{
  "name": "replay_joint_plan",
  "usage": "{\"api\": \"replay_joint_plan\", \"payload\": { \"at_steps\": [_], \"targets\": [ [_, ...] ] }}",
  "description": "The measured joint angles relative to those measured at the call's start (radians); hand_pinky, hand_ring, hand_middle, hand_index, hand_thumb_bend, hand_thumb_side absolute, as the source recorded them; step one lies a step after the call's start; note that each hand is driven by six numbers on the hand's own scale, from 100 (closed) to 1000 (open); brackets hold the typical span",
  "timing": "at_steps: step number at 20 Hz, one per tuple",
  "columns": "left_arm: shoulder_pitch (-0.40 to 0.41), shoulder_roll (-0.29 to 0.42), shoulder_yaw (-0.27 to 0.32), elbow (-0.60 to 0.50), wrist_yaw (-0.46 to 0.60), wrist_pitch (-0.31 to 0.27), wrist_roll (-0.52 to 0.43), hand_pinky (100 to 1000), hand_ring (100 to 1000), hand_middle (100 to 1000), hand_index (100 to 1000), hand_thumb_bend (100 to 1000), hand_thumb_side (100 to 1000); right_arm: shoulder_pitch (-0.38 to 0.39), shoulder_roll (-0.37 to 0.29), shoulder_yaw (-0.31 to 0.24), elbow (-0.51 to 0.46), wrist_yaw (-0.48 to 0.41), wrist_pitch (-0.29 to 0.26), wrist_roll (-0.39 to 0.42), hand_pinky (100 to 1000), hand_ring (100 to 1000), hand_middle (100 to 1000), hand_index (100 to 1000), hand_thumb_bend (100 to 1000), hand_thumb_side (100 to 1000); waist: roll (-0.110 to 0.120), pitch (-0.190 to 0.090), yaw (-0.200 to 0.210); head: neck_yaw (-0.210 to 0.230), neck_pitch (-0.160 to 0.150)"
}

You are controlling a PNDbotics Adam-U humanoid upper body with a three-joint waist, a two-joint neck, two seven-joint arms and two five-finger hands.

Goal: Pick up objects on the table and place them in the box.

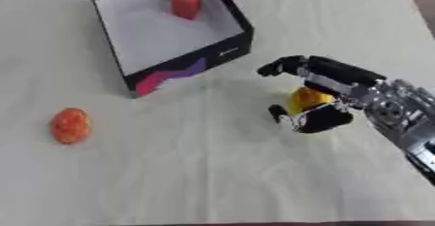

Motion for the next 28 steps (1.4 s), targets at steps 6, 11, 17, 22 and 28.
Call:
{"api": "replay_joint_plan", "payload": {
  "at_steps": [6,11,17,22,28],
  "targets": [
    [0.005,0.000,0.001,0.000,0.000,-0.001,0.001,810,762,762,788,167,587,0.063,-0.018,-0.042,-0.002,0.058,-0.036,0.028,957,902,858,934,305,387,0.000,0.000,-0.007,0.009,0.000],
    [0.009,0.001,0.001,0.000,0.000,-0.002,0.003,811,762,764,787,165,586,0.098,-0.018,-0.044,-0.004,0.140,-0.048,0.041,960,907,862,939,353,416,0.000,0.000,-0.010,0.013,0.000],
    [0.009,0.001,0.001,0.000,-0.001,-0.004,0.004,811,762,764,787,163,587,0.109,-0.018,-0.043,-0.005,0.221,-0.035,0.043,959,910,867,952,425,449,0.000,0.000,-0.010,0.014,-0.001],
    [0.009,0.001,0.001,0.000,-0.001,-0.004,0.004,811,762,764,787,160,590,0.102,-0.017,-0.033,0.033,0.274,-0.040,0.030,948,898,860,962,445,418,0.000,0.000,-0.008,0.014,-0.001],
    [0.010,0.001,0.001,0.000,-0.002,-0.004,0.004,812,761,763,783,159,591,0.092,-0.011,-0.031,0.081,0.280,-0.041,0.007,913,852,794,909,362,378,0.000,0.000,-0.007,0.013,-0.002]
  ]
}}
